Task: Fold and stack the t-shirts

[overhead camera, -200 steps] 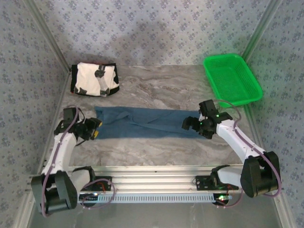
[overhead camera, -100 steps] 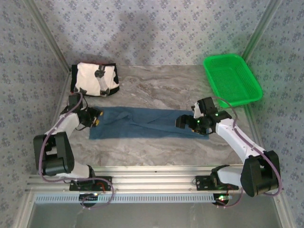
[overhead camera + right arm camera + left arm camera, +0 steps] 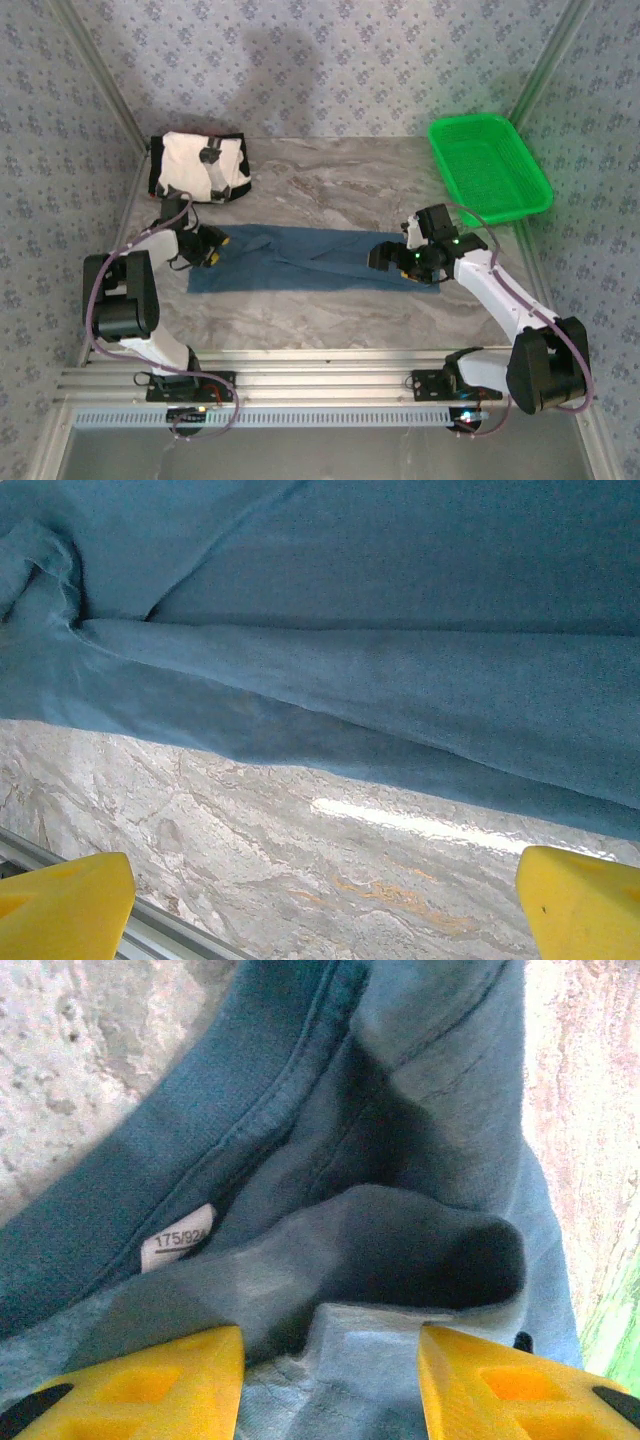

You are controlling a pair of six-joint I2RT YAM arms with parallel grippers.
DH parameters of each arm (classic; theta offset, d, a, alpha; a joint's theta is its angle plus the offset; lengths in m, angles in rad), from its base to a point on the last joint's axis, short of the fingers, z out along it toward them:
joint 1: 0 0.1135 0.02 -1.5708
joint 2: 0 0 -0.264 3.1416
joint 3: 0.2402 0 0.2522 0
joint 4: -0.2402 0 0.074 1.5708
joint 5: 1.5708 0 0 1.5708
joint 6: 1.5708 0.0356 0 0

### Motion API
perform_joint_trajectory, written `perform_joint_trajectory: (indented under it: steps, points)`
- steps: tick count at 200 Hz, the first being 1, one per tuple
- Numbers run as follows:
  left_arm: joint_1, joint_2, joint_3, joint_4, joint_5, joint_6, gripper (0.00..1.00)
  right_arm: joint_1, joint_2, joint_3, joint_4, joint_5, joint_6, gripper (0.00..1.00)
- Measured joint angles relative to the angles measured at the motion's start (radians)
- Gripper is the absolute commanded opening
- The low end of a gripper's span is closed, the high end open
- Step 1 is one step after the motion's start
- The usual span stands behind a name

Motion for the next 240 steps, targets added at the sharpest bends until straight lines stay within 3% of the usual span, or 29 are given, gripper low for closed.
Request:
perform_joint_trajectory:
  steps: [65,109,145,240]
  points:
    - [-0.011,0.001,0.000,0.080,0.044,0.003,0.45,0.000,0.000,0.000,0.000,0.000,0.000,1.00]
    - [-0.024,0.061,0.038,0.106,0.077,0.002,0.16,0.000,-0.005,-0.008,0.000,0.000,0.000,1.00]
    - [-0.024,0.096,0.093,0.091,0.084,0.016,0.00,0.000,-0.016,-0.011,0.000,0.000,0.000,1.00]
    - [0.005,0.195,0.236,0.064,0.121,-0.035,0.01,0.000,-0.026,-0.021,0.013,0.000,0.001,1.00]
